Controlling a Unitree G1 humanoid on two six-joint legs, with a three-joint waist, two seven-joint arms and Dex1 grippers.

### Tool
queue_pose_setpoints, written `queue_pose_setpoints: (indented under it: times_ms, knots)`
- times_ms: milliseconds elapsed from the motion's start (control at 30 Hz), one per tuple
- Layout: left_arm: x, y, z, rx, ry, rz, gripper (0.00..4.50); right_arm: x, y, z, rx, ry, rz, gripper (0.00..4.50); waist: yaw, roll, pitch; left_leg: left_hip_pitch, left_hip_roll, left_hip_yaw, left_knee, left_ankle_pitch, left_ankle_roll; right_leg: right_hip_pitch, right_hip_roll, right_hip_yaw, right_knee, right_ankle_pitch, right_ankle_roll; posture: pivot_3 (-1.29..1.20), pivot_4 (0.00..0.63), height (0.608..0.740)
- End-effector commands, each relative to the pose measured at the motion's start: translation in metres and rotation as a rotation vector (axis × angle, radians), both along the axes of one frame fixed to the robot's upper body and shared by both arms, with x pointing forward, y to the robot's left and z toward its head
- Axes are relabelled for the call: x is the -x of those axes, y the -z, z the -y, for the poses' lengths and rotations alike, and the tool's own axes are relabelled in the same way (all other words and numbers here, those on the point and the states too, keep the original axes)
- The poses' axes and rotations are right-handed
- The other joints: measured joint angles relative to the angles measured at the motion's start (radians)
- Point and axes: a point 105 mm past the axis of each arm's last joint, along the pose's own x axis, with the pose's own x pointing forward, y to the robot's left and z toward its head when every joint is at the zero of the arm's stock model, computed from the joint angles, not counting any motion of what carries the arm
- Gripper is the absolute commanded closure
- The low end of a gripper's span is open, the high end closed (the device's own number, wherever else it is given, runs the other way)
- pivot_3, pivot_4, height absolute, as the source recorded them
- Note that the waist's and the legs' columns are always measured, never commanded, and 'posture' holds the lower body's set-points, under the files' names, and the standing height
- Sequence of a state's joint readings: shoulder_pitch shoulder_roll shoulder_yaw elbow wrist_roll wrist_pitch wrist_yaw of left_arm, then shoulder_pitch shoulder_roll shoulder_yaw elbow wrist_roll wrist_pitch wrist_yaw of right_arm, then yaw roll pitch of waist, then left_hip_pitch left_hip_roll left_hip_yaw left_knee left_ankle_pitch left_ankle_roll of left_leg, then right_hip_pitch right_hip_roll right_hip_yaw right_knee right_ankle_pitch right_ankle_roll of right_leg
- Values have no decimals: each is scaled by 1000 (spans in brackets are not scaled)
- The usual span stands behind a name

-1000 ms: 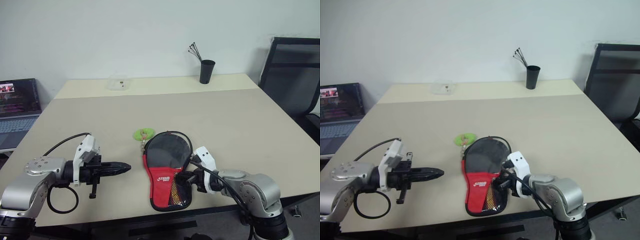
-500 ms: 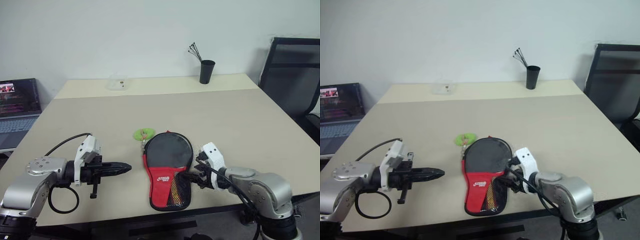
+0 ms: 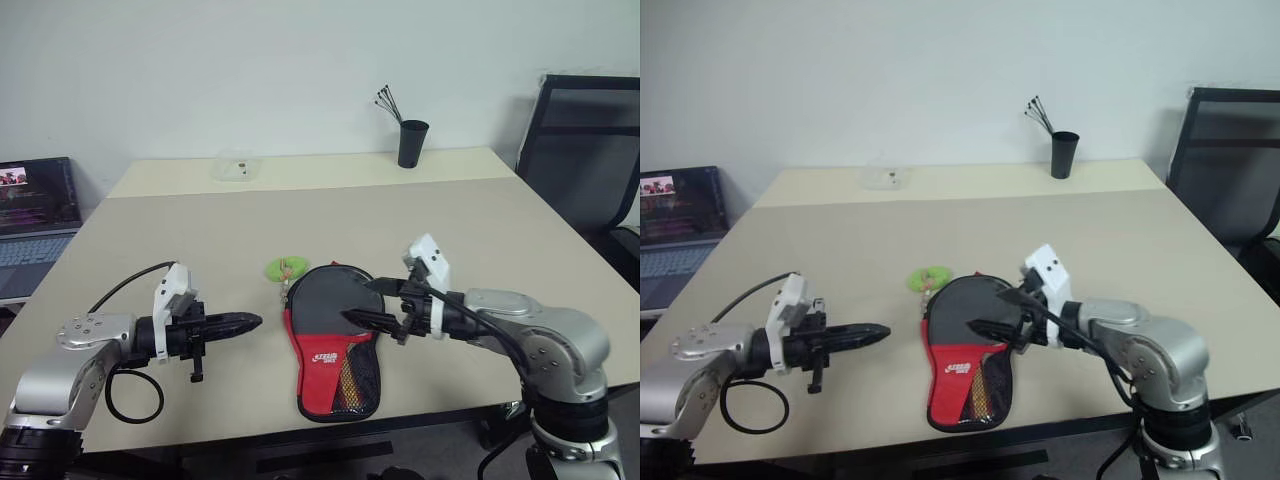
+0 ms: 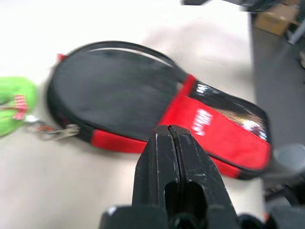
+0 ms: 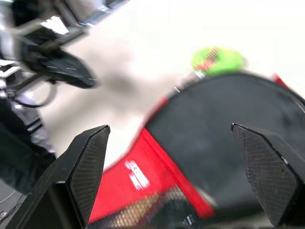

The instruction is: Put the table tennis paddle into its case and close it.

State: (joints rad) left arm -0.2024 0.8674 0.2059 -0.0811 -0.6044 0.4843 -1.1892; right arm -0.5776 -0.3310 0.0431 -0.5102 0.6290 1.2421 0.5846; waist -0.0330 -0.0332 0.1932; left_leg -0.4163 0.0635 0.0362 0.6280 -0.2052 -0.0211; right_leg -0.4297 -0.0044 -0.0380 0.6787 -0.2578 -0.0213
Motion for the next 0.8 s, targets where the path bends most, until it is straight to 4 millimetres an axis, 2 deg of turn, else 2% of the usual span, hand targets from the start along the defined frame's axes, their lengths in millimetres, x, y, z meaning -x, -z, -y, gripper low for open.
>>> queue_pose_setpoints:
  times_ms: [33,100,233,400,500,667,800]
  knots:
    - [-6,-11,-9,19,-83,39,4500,0,4,-21,-13,-76,40,21,1,0,0,0,0,0,0,0,0,0,0,0,0,0,0,0,150,740]
    - [-8,-10,-11,15,-111,38,4500,-5,14,-29,-6,-74,40,21,1,0,0,0,0,0,0,0,0,0,0,0,0,0,0,0,150,740]
    - [-26,-6,-19,-8,-213,56,4500,-10,27,-41,25,-55,88,21,4,0,0,0,0,0,1,0,0,0,0,0,0,0,0,0,150,740]
    - [-44,-3,-20,-17,-260,76,4500,-15,44,-45,77,-33,112,21,5,-1,-1,0,0,1,2,0,0,1,0,0,1,0,0,0,150,740]
    - [-60,1,-17,-31,-292,84,3962,-20,51,-41,102,3,108,0,8,-2,-1,0,-1,2,2,0,0,1,0,0,1,0,0,0,150,740]
    - [-97,-1,-11,-39,-380,122,2134,-27,55,-37,108,53,102,0,10,-2,-1,0,-1,2,2,0,0,1,1,-1,2,0,0,0,150,740]
    - [-118,-1,0,-37,-401,129,749,-29,57,-36,119,64,103,0,7,-3,-1,0,-1,3,3,0,0,2,1,-2,2,0,0,0,150,740]
